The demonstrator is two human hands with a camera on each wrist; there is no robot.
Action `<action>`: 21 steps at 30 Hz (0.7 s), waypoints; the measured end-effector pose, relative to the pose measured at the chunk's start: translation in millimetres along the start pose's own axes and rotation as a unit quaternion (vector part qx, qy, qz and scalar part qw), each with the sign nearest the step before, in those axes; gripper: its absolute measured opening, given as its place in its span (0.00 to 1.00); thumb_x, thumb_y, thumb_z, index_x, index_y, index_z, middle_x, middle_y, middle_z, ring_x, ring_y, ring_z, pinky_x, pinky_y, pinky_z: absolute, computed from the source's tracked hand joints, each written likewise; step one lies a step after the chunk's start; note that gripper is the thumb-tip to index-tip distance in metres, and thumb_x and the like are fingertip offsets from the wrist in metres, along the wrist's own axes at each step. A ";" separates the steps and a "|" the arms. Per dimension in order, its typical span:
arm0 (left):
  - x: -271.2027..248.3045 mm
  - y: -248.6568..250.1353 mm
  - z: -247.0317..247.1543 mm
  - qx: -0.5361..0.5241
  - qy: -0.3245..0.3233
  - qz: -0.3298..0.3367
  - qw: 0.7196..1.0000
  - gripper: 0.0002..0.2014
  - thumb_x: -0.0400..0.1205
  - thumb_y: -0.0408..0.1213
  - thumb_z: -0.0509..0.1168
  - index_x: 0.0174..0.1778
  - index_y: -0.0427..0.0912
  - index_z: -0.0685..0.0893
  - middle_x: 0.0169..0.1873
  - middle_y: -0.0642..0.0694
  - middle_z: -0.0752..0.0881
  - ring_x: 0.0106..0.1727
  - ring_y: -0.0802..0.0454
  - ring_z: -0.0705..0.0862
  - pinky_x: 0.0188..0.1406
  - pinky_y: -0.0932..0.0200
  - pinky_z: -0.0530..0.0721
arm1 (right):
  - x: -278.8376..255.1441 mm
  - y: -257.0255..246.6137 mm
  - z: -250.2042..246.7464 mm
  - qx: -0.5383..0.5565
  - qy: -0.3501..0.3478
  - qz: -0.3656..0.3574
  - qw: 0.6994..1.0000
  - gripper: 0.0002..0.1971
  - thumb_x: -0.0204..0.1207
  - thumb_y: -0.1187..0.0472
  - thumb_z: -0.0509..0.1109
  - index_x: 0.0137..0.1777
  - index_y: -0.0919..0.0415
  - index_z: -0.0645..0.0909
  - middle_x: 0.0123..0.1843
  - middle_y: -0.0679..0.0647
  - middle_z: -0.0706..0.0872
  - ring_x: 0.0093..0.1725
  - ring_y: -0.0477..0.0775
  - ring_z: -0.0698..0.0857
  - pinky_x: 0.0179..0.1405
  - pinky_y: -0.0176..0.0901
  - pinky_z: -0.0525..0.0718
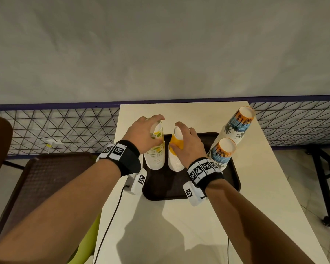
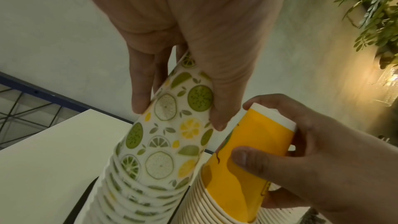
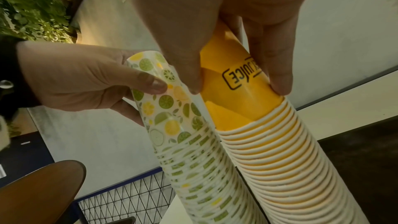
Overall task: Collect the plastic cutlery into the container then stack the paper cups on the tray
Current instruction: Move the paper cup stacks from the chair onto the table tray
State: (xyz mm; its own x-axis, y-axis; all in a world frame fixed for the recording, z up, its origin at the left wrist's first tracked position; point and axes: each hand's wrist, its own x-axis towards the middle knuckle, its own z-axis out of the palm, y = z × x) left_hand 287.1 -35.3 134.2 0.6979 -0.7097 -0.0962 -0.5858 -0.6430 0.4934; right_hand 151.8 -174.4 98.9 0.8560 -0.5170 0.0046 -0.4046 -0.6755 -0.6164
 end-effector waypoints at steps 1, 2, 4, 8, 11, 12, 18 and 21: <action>-0.4 -0.3 0.3 0.000 -0.001 0.002 1.000 0.36 0.74 0.49 0.76 0.76 0.69 0.68 0.56 0.48 0.77 0.56 0.46 0.78 0.54 0.52 0.83 | 1.9 -0.2 0.4 -0.001 0.002 0.000 1.000 0.35 0.79 0.56 0.75 0.81 0.42 0.62 0.70 0.56 0.76 0.65 0.61 0.83 0.60 0.52 0.84; -0.9 -0.3 0.3 0.001 -0.004 0.003 1.000 0.36 0.74 0.49 0.76 0.76 0.69 0.68 0.55 0.48 0.77 0.55 0.46 0.78 0.53 0.52 0.82 | 3.7 -0.1 0.8 -0.002 0.004 -0.001 1.000 0.35 0.79 0.55 0.75 0.82 0.42 0.62 0.70 0.56 0.76 0.65 0.61 0.83 0.60 0.52 0.84; -1.1 -0.8 0.4 -0.001 -0.007 0.004 1.000 0.36 0.74 0.48 0.76 0.76 0.69 0.68 0.55 0.47 0.77 0.55 0.45 0.78 0.52 0.52 0.83 | 6.5 0.3 1.1 -0.003 0.007 -0.001 1.000 0.35 0.79 0.55 0.75 0.82 0.43 0.62 0.71 0.56 0.76 0.65 0.61 0.83 0.59 0.52 0.83; -1.2 0.6 0.6 -0.005 -0.004 0.009 1.000 0.36 0.74 0.47 0.76 0.76 0.67 0.69 0.54 0.48 0.76 0.55 0.46 0.78 0.51 0.55 0.79 | 8.5 -1.7 1.2 -0.008 0.008 0.007 1.000 0.36 0.79 0.55 0.75 0.83 0.44 0.61 0.69 0.57 0.76 0.64 0.62 0.83 0.58 0.51 0.83; -0.8 1.7 0.5 -0.009 -0.011 0.013 1.000 0.35 0.73 0.46 0.77 0.74 0.65 0.70 0.54 0.48 0.75 0.57 0.44 0.80 0.50 0.55 0.79 | 7.3 -5.1 -0.5 -0.011 0.001 0.014 1.000 0.39 0.77 0.54 0.77 0.84 0.41 0.59 0.70 0.57 0.76 0.66 0.63 0.82 0.61 0.51 0.82; -1.6 2.3 -0.8 -0.008 -0.017 0.013 1.000 0.35 0.73 0.46 0.78 0.73 0.65 0.70 0.56 0.47 0.75 0.58 0.42 0.81 0.50 0.54 0.80 | 5.9 -6.2 -2.7 -0.013 -0.001 0.014 1.000 0.41 0.76 0.53 0.77 0.84 0.39 0.58 0.72 0.58 0.75 0.69 0.64 0.80 0.65 0.54 0.81; -13.4 19.8 -23.2 0.037 0.029 0.021 0.999 0.50 0.62 0.62 0.80 0.78 0.65 0.61 0.75 0.42 0.67 0.76 0.35 0.67 0.71 0.36 0.78 | -17.2 -21.0 -48.6 0.018 0.116 -0.007 0.993 0.37 0.75 0.48 0.73 0.83 0.38 0.63 0.80 0.56 0.69 0.76 0.64 0.72 0.71 0.58 0.78; -23.0 48.0 -34.3 0.048 0.079 0.106 0.990 0.51 0.63 0.61 0.79 0.80 0.61 0.61 0.74 0.43 0.66 0.75 0.39 0.66 0.71 0.46 0.76 | -29.5 -17.2 -89.0 0.054 0.220 -0.021 0.974 0.31 0.75 0.53 0.70 0.79 0.44 0.71 0.76 0.54 0.74 0.73 0.58 0.75 0.67 0.61 0.84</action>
State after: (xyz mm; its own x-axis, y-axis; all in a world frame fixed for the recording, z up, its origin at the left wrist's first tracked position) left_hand 257.1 -40.0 189.8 0.6068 -0.7824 0.1403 -0.7568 -0.5148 0.4028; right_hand 104.8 -194.3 179.5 0.6409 -0.6810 0.3543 -0.3158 -0.6545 -0.6869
